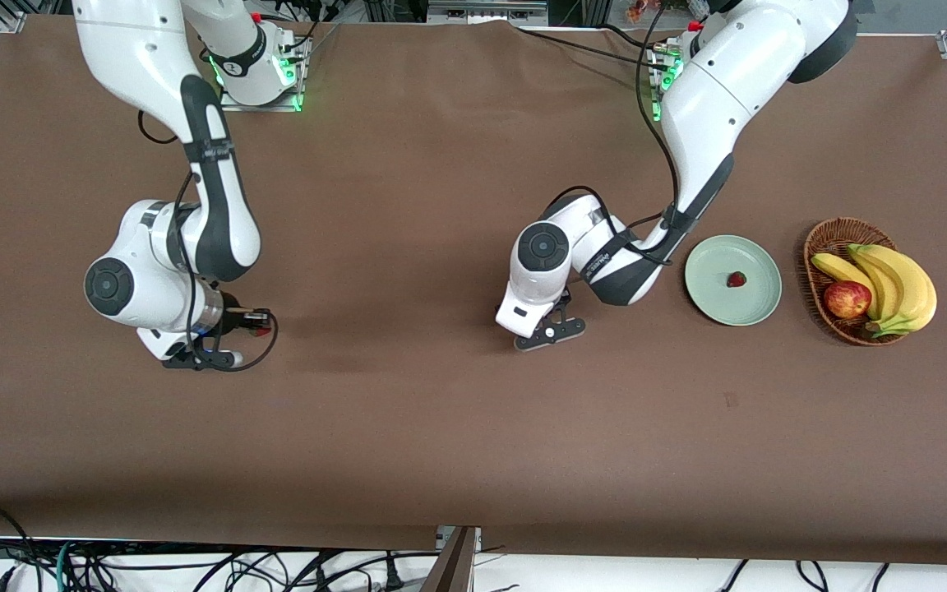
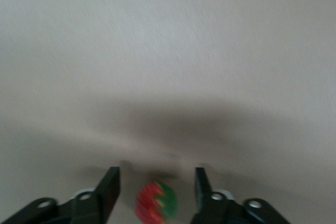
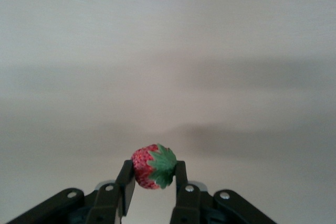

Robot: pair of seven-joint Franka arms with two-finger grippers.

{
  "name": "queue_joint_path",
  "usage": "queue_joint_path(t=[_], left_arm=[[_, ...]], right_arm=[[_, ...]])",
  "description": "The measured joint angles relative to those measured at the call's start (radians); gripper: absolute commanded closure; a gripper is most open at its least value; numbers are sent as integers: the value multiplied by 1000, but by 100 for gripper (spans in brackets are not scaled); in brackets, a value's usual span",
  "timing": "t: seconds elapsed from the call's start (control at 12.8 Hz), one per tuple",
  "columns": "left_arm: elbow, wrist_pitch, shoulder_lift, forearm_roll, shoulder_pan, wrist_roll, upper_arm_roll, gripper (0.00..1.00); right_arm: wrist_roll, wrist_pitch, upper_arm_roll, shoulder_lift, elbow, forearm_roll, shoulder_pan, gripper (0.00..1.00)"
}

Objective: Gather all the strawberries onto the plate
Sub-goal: 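Carry the strawberry to the plate while the right gripper carries the third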

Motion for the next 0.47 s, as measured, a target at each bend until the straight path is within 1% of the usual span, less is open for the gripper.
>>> queue_joint_path(t=[0.08, 0.16, 0.24, 0.39, 0.47], left_arm=[[-2, 0, 3, -3, -8, -11, -1, 8], [-6, -1, 4, -4, -13, -19, -2, 14], [-12, -2, 4, -4, -15, -23, -2, 30], [-26, -3, 4, -4, -15, -29, -2, 64], [-28, -3, 5, -4, -14, -31, -1, 75]], right_arm=[[115, -44, 2, -9, 55, 0, 41, 84], [224, -67, 3, -14, 98, 0, 89, 84], [319, -75, 3, -14, 122, 0, 134, 84], [528, -75, 5, -14, 136, 0, 217, 84], [639, -69, 5, -14, 138, -1, 258, 84]])
